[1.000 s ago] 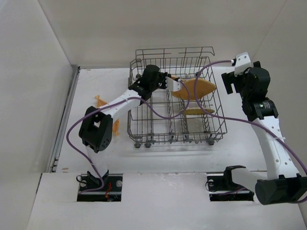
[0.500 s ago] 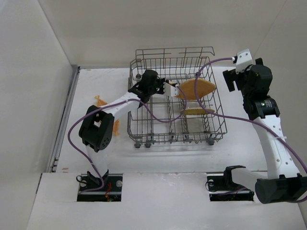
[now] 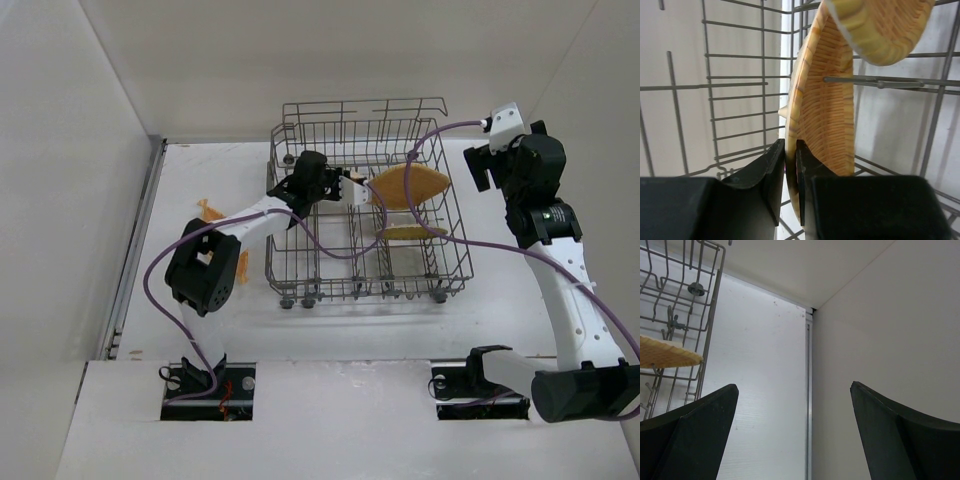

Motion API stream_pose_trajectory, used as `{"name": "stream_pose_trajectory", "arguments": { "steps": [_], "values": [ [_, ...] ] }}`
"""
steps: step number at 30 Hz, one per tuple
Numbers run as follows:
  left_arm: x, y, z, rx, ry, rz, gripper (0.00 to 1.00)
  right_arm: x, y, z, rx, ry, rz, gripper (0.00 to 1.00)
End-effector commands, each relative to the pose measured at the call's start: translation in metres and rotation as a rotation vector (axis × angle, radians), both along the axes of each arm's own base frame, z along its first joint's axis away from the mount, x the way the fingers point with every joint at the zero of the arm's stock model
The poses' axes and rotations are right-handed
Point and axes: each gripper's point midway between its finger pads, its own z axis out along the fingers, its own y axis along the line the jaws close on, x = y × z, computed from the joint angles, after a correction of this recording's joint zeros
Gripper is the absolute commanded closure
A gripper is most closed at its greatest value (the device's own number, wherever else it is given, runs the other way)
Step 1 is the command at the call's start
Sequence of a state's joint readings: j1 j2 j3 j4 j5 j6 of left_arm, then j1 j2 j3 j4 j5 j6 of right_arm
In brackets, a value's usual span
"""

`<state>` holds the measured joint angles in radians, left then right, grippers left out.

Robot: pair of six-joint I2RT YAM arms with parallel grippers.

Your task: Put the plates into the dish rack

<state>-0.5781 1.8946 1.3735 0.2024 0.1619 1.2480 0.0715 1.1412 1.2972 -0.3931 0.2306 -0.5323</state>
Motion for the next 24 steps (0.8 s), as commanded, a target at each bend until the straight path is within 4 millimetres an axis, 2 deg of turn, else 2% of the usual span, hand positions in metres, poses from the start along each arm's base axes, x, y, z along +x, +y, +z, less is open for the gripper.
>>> {"name": "stream_pose_trajectory", "arguments": {
  "steps": [1, 5, 11, 14, 17, 19, 24],
  "values": [
    [-0.017, -0.013, -0.011, -0.042, 0.056, -0.050, 0.88, 0.000, -0.003, 0.028, -0.005, -0.069, -0.017, 0.00],
    [-0.030, -0.016, -0.028, -0.028, 0.096, -0.063, 0.83, -0.002, -0.003, 0.029, -0.009, -0.067, -0.016, 0.00],
    [-0.043, -0.018, -0.037, -0.024, 0.124, -0.065, 0.70, -0.005, -0.004, 0.030, -0.014, -0.066, -0.015, 0.00],
    [-0.047, -0.017, -0.037, -0.029, 0.133, -0.058, 0.56, -0.005, -0.004, 0.032, -0.016, -0.070, -0.014, 0.00],
    [-0.055, -0.014, -0.035, -0.031, 0.144, -0.055, 0.31, -0.007, -0.004, 0.033, -0.016, -0.075, -0.013, 0.00],
    [-0.062, -0.011, -0.032, -0.033, 0.156, -0.046, 0.21, -0.008, -0.003, 0.034, -0.016, -0.077, -0.009, 0.00],
    [-0.084, -0.003, -0.019, -0.050, 0.181, -0.012, 0.18, -0.012, -0.003, 0.032, -0.017, -0.077, -0.005, 0.00]
  ]
}}
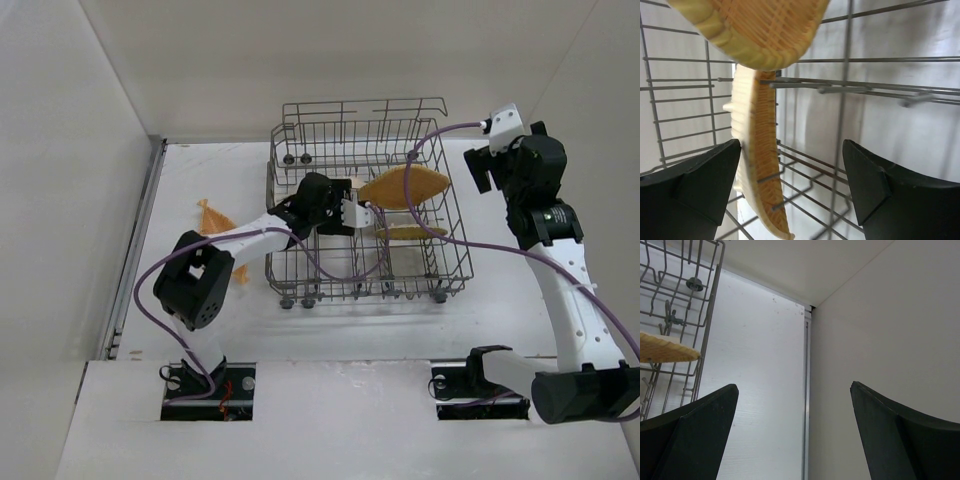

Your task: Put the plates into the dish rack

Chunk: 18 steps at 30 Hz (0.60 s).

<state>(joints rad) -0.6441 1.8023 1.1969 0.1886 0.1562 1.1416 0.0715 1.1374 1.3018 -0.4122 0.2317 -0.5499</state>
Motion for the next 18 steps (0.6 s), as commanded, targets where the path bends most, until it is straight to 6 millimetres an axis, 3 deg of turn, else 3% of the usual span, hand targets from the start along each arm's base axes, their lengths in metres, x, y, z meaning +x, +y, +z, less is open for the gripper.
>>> {"name": "stream_pose_trajectory", "arguments": {
  "steps": [1, 10, 13, 18],
  "values": [
    [-0.031, 0.002, 0.023, -0.041, 0.034, 0.002, 0.18, -0.010, -0.002, 0.032, 0.001, -0.091, -0.005, 0.00],
    [-0.076, 0.017, 0.068, -0.043, -0.027, 0.040, 0.13, -0.015, 0.005, 0.028, 0.013, -0.096, 0.022, 0.00],
    [-0.076, 0.020, 0.108, -0.087, -0.092, 0.088, 0.00, -0.017, 0.007, 0.028, 0.017, -0.102, 0.035, 0.00],
    [-0.065, 0.029, 0.205, -0.208, -0.233, 0.220, 0.00, -0.017, 0.015, 0.025, 0.031, -0.107, 0.067, 0.00]
  ]
}}
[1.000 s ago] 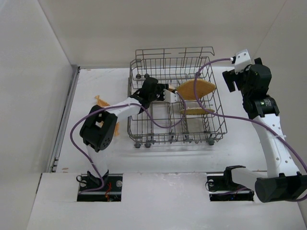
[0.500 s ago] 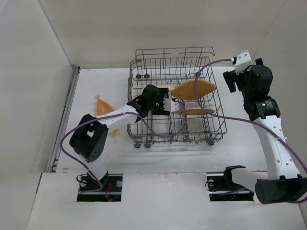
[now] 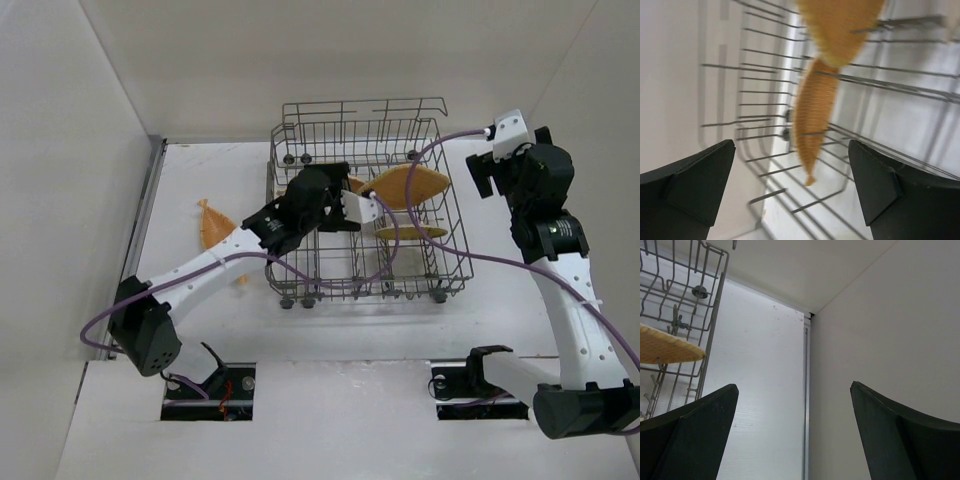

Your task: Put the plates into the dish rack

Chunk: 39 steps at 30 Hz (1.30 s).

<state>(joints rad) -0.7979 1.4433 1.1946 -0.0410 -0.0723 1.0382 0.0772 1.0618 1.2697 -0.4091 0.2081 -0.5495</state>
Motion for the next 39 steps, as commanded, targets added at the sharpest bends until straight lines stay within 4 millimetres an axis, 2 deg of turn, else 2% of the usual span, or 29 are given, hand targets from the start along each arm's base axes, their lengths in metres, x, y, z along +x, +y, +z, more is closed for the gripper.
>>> {"name": "stream_pose_trajectory", "arguments": {
  "steps": [1, 3, 5, 8, 10, 12, 16, 19, 23, 27, 29, 32, 35, 39],
  "values": [
    [0.009, 0.020, 0.106, -0.166, -0.158, 0.152, 0.00, 0.001, 0.013, 0.014, 0.026, -0.066, 0.047, 0.00],
    [0.014, 0.033, 0.138, -0.208, -0.201, 0.230, 0.01, 0.004, 0.019, 0.014, 0.031, -0.072, 0.065, 0.00],
    [0.019, 0.050, 0.160, -0.234, -0.226, 0.313, 0.02, 0.006, 0.025, 0.016, 0.032, -0.079, 0.081, 0.00],
    [0.027, 0.097, 0.179, -0.282, -0.224, 0.487, 0.05, 0.010, 0.031, 0.018, 0.036, -0.085, 0.095, 0.00],
    [0.030, 0.138, 0.173, -0.326, -0.170, 0.626, 0.04, 0.012, 0.035, 0.019, 0.034, -0.083, 0.110, 0.00],
    [0.026, 0.182, 0.156, -0.394, -0.076, 0.770, 0.04, 0.014, 0.037, 0.020, 0.033, -0.083, 0.116, 0.00],
    [0.010, 0.251, 0.117, -0.588, 0.136, 1.021, 0.00, 0.019, 0.040, 0.022, 0.029, -0.081, 0.128, 0.00],
    [-0.009, 0.288, 0.082, -0.775, 0.319, 1.186, 0.04, 0.022, 0.044, 0.023, 0.024, -0.076, 0.138, 0.00],
    [-0.039, 0.307, 0.011, -0.996, 0.626, 1.365, 0.19, 0.026, 0.049, 0.024, 0.017, -0.066, 0.149, 0.00],
    [-0.064, 0.307, -0.058, -1.216, 0.937, 1.480, 0.29, 0.029, 0.049, 0.025, 0.012, -0.057, 0.147, 0.00],
    [-0.069, 0.306, -0.084, -1.328, 1.061, 1.516, 0.28, 0.030, 0.049, 0.026, 0.009, -0.051, 0.141, 0.00],
    [-0.064, 0.306, -0.108, -1.429, 1.147, 1.523, 0.27, 0.030, 0.047, 0.026, 0.006, -0.045, 0.130, 0.00],
    [-0.054, 0.309, -0.127, -1.438, 1.171, 1.536, 0.18, 0.030, 0.046, 0.024, 0.000, -0.033, 0.122, 0.00],
    [-0.038, 0.309, -0.145, -1.424, 1.199, 1.548, 0.23, 0.029, 0.046, 0.026, -0.005, -0.029, 0.112, 0.00]
  ]
}}
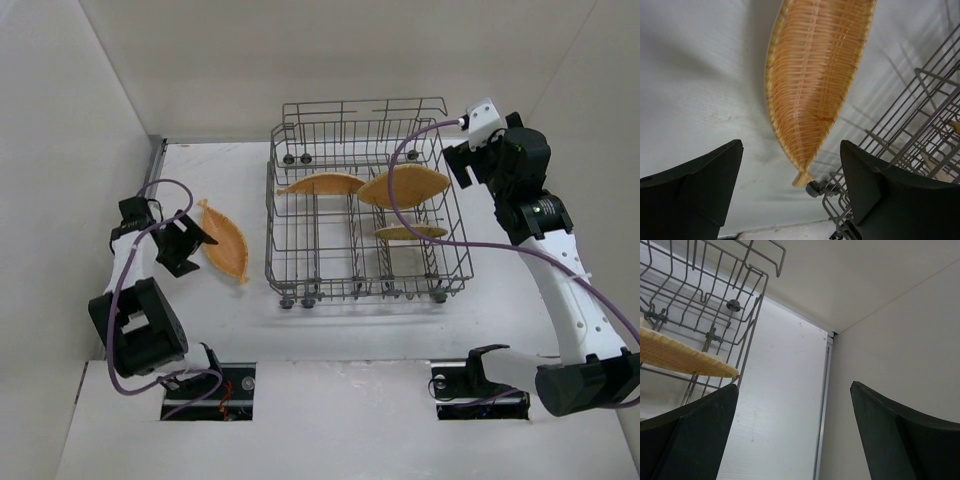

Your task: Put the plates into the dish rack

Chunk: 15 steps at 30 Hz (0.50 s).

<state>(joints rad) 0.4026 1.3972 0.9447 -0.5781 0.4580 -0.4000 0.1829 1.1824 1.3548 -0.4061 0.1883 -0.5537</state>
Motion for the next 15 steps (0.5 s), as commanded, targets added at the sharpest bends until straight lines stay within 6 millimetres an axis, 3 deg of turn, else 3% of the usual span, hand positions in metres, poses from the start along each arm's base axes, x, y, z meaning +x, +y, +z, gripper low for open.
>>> {"name": "stream_pose_trajectory", "arguments": {
  "steps": [1, 15],
  "values": [
    [0.031, -0.004, 0.004, -0.044, -0.083, 0.001, 0.26, -0.001, -0.001, 0.027, 0.000, -0.059, -0.017, 0.00],
    [0.072, 0.015, -0.041, -0.029, 0.016, 0.001, 0.47, 0.000, -0.008, 0.020, -0.018, -0.027, -0.057, 0.00]
  ]
}}
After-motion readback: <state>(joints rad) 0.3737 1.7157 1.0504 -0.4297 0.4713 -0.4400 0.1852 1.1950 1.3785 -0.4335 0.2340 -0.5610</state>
